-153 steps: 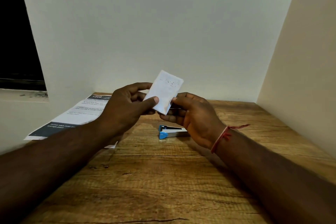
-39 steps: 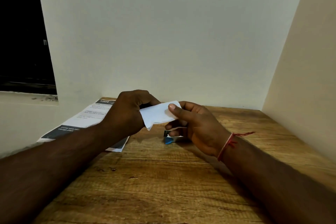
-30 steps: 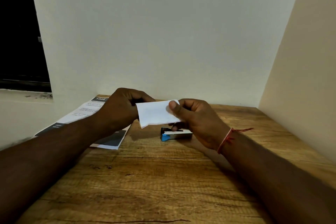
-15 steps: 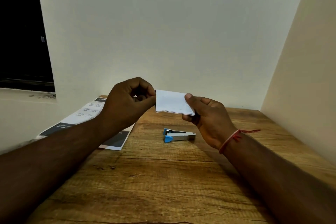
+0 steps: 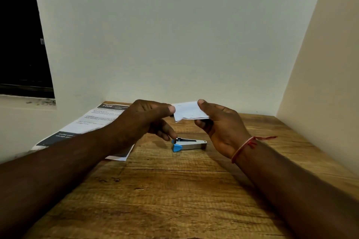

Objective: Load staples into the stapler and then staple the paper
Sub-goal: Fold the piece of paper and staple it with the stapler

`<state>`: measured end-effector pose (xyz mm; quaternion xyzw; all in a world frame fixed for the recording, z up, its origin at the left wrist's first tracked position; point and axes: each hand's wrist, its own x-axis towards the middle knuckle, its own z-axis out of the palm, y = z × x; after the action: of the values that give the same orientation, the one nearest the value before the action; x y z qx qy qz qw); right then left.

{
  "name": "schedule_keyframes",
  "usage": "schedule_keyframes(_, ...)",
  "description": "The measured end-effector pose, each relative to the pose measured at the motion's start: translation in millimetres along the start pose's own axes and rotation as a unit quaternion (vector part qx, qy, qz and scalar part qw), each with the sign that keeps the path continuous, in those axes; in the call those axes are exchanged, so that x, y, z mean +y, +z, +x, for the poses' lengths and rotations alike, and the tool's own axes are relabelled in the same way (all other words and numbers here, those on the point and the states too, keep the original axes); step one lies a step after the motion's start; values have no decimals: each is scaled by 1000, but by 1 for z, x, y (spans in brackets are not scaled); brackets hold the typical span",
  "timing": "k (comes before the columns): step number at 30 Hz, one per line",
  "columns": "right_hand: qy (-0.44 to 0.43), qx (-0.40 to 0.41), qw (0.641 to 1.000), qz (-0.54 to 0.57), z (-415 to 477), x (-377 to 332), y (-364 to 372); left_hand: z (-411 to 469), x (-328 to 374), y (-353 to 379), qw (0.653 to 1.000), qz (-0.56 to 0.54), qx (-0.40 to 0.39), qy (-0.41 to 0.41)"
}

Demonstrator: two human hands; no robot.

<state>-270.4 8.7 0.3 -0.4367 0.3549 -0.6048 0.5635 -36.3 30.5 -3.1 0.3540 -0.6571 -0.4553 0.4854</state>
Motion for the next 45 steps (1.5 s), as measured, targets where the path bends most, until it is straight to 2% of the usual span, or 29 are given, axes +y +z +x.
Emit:
schedule_keyframes(3, 0, -5, 1000, -6, 0, -1, 0, -2, 2, 7, 999, 29, 26, 14)
schedule_keyframes(7, 2, -26, 999, -27, -2, 0, 2, 3, -1, 10, 995, -5, 95, 5)
schedule_keyframes(11, -33, 1, 993, -113, -1, 2, 4, 6, -4, 6, 993, 40, 114, 11)
schedule_keyframes(14, -81, 39, 982, -164, 3, 1, 0, 9, -7, 1, 991, 48, 119, 23)
schedule_keyframes(18, -126, 20, 980, -152, 5, 0, -3, 9, -5, 1, 993, 28, 110, 42)
schedule_keyframes(22, -130, -3, 981, -146, 5, 1, -5, 8, -2, 1, 994, 1, 95, 47)
schedule_keyframes(30, -143, 28, 977, -158, 8, 2, -8, 10, -5, -4, 996, 29, 76, 33)
schedule_keyframes(33, -139, -2, 976, -169, 6, 2, -8, 10, -1, -4, 995, 26, 91, 44)
schedule_keyframes(38, -95, -114, 985, -88, 4, 2, -6, 9, -1, -6, 994, -18, 99, 39)
schedule_keyframes(45, -89, -135, 981, -109, 4, 4, -8, 12, -7, -11, 996, -22, 85, 22)
